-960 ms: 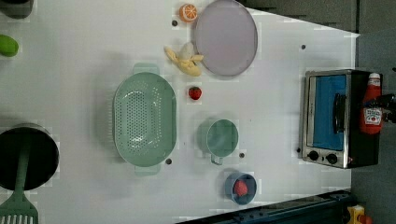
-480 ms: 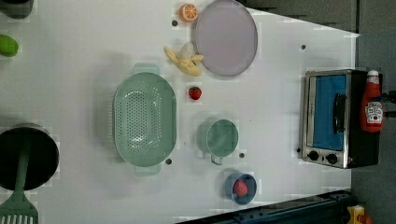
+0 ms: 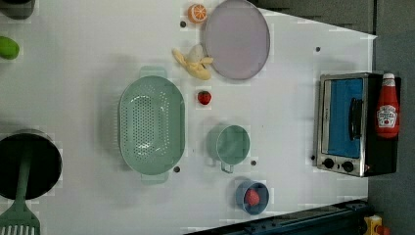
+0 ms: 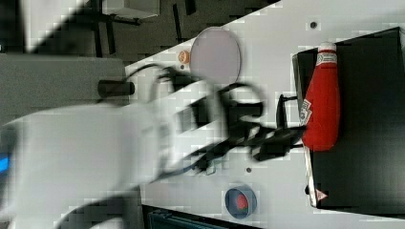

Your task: Pick ketchup from table and place on oven.

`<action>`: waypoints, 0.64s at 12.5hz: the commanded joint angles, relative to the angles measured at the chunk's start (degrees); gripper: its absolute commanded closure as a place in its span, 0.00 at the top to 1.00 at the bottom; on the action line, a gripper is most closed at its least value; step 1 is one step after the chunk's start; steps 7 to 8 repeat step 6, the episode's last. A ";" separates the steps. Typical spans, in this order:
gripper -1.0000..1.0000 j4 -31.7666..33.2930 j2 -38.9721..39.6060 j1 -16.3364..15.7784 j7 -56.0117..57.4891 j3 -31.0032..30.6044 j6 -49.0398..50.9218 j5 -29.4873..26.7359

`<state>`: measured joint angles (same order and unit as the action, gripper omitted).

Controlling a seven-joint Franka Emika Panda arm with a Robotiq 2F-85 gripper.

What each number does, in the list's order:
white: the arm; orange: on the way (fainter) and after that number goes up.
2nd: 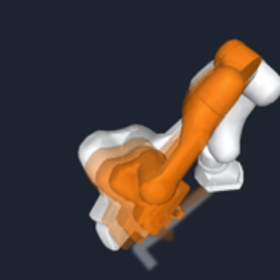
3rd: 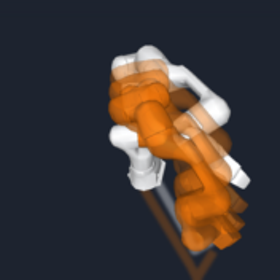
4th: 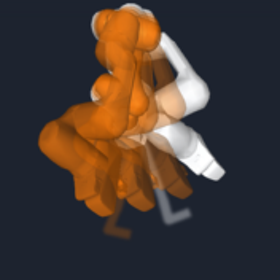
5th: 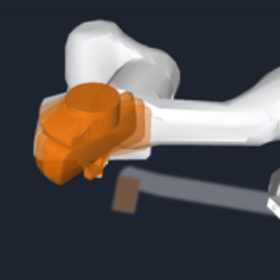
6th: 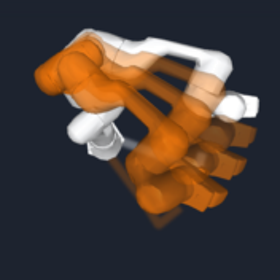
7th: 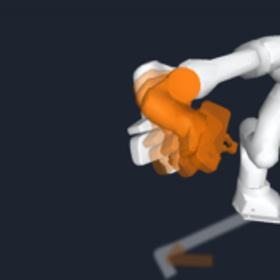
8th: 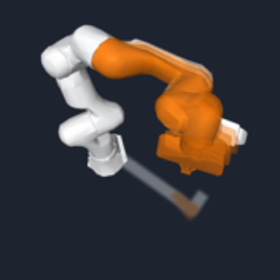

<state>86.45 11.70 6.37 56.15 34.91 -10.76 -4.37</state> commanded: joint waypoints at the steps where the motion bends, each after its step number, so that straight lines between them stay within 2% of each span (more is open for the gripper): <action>1: 1.00 -0.04 -6.34 -4.01 -12.78 -3.82 10.24 0.73; 3: 1.00 0.39 -8.67 -7.22 -21.70 -9.97 13.46 1.62; 6: 1.00 1.69 -8.78 -10.04 -31.29 -19.48 8.88 2.06; 8: 1.00 1.69 -8.78 -10.04 -31.29 -19.48 8.88 2.06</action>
